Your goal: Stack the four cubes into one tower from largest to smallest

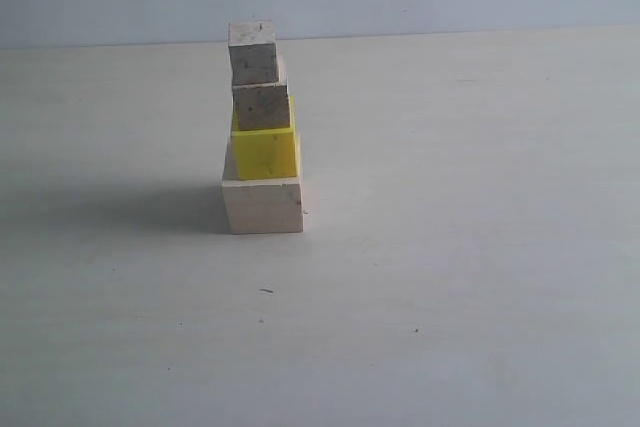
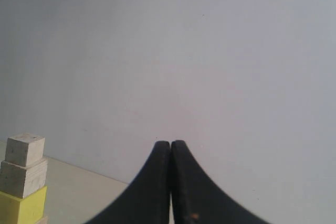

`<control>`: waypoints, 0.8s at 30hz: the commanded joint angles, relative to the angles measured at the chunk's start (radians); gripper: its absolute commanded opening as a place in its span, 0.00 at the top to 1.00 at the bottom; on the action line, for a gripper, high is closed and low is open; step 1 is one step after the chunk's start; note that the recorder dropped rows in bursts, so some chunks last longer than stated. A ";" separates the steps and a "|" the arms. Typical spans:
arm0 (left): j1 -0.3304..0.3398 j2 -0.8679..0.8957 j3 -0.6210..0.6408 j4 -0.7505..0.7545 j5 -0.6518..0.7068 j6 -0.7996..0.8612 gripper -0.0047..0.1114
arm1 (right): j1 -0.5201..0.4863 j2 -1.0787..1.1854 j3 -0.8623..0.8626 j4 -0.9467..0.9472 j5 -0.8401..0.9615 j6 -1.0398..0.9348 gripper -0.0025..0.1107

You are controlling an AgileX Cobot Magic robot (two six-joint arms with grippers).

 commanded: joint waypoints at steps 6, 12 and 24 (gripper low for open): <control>-0.001 -0.005 0.004 -0.014 -0.013 0.036 0.96 | 0.001 -0.003 0.004 0.002 -0.004 0.001 0.98; -0.001 -0.005 0.004 -0.029 -0.013 0.036 0.96 | 0.001 -0.003 0.004 0.002 -0.004 0.001 0.98; -0.001 -0.005 0.004 -0.029 -0.013 0.036 0.96 | 0.001 -0.003 0.004 0.002 -0.004 0.001 0.98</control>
